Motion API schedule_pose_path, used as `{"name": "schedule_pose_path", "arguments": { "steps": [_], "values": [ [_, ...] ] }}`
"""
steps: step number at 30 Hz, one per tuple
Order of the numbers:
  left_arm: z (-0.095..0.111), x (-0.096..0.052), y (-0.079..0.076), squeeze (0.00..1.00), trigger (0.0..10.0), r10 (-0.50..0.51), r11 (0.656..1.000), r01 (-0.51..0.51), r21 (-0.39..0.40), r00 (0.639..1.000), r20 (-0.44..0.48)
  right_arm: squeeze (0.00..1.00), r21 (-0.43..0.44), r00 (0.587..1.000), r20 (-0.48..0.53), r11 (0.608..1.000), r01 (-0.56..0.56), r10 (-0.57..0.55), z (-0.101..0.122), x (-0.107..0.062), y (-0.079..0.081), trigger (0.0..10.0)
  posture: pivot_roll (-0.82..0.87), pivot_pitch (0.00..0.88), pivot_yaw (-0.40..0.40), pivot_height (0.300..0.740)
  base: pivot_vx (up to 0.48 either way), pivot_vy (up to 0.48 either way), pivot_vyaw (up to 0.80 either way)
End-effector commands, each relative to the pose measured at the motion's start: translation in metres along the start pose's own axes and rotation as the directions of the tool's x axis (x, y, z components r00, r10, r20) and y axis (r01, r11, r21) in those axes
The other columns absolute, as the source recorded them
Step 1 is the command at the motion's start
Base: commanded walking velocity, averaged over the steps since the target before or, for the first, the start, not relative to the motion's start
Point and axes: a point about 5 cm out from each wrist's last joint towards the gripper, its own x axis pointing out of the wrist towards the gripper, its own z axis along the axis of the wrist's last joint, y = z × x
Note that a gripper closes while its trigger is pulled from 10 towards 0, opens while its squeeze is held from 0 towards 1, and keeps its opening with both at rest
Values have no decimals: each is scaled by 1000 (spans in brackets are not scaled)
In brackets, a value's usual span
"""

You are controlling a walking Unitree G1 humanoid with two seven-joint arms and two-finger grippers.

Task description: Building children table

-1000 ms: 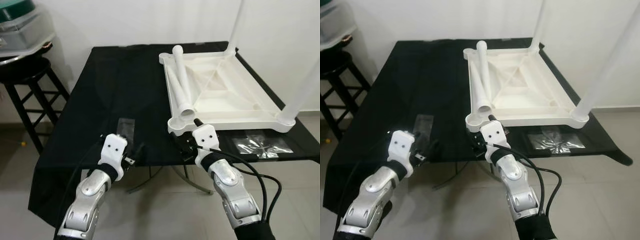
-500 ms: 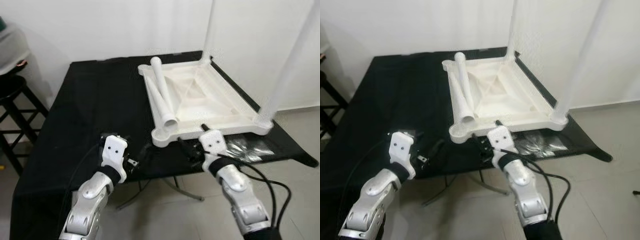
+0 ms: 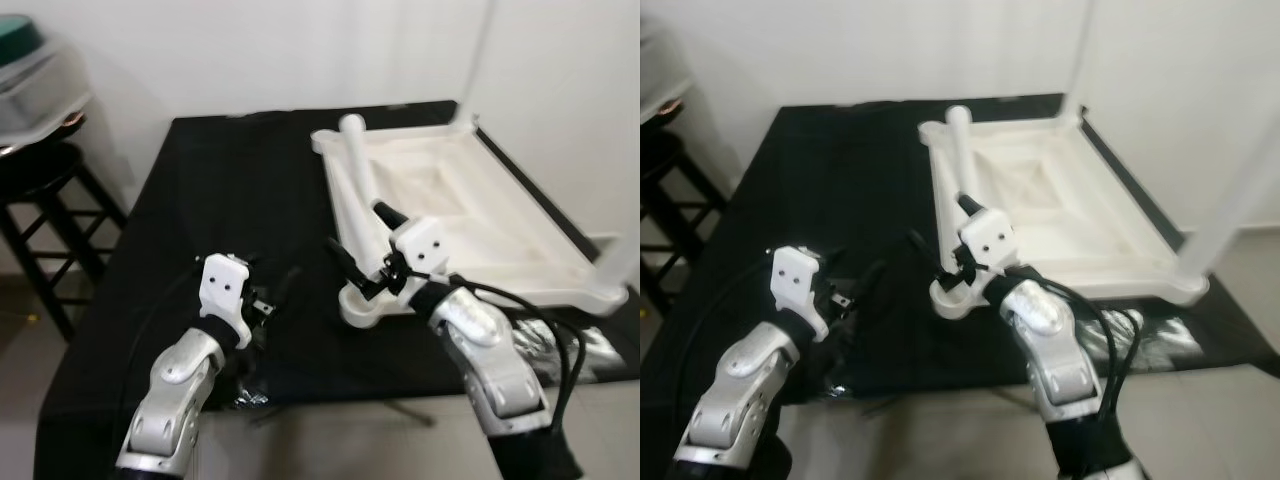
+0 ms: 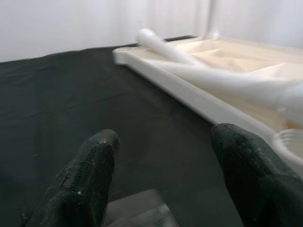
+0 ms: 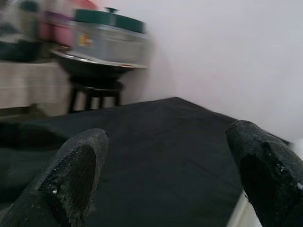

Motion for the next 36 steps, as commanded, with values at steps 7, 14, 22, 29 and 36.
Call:
{"name": "schedule_pose_path", "arguments": {
  "steps": [7, 14, 22, 29, 36],
  "values": [
    [-4, -2, -11, 0, 10000, -55, 998, 55, -3, 998, -16, 1000, 21, 995, -69, 997, 71, -69, -8, -22, -17, 10000, -41, 88, 18, 740, 0, 0, 0],
    [-6, -3, -13, 0, 10000, -71, 997, 71, 9, 997, -25, 1000, 57, 969, -135, 975, 216, -207, -16, -45, -28, 10000, -51, 96, 27, 740, 0, 0, 0],
    [-6, -2, -13, 0, 10000, -71, 997, 72, 13, 997, -26, 0, -53, 878, -323, 933, 356, -353, -51, -49, -45, 10000, -49, 101, 35, 740, 0, 0, 0],
    [-5, -2, -14, 0, 10000, -71, 997, 71, 14, 997, -21, 0, -46, 860, -389, 940, 339, -329, -62, -43, -45, 10000, -40, 106, 26, 740, 0, 0, 0],
    [-4, -2, -14, 0, 10000, -72, 997, 72, 14, 997, -21, 0, -12, 869, -407, 953, 303, -282, -66, -41, -39, 10000, -37, 115, 29, 740, 0, 0, 0]
  ]
}}
